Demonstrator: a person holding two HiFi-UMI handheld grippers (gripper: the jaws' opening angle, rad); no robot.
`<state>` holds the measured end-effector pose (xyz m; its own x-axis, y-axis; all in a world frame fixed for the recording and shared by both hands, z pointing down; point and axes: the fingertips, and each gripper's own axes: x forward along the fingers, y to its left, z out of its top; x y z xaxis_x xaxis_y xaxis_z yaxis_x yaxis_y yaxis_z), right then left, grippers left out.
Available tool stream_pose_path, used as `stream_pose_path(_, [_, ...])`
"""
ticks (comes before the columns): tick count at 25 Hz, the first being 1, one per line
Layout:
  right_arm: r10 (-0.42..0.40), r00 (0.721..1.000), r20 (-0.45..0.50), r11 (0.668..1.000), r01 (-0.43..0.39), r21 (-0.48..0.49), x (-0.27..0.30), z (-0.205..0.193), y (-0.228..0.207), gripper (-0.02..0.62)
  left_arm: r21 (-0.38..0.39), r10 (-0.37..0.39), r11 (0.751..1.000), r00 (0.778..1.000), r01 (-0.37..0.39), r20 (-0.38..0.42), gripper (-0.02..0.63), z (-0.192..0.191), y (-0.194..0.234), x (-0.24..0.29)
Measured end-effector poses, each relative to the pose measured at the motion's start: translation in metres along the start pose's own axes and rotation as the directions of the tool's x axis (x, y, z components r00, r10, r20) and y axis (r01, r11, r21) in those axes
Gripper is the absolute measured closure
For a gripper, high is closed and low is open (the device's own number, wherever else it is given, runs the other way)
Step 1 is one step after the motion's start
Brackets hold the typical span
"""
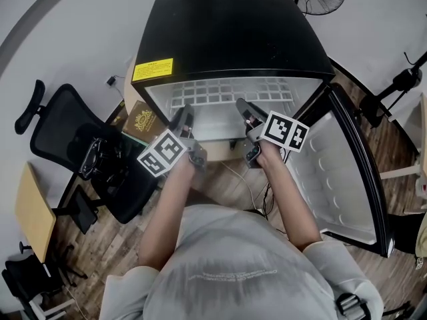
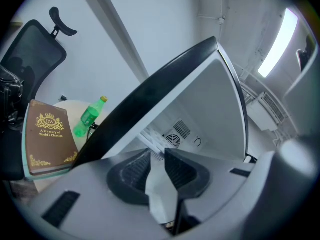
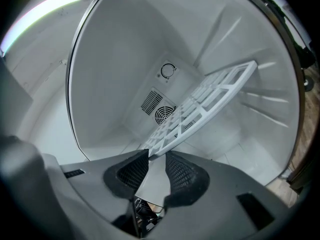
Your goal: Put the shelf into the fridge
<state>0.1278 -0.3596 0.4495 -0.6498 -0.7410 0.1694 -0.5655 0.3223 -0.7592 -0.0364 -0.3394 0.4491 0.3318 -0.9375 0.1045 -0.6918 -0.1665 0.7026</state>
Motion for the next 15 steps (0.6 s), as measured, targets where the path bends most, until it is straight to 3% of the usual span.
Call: stream_pose_path(15, [-0.019,0.999,0.039,1.0,0.019,0.002,0.0065,0.0035,-0.0036,0.476,-0.042,0.049,0.998,0.997,-0.047,0.054,0.529,0.0007,0.0025,0.0059])
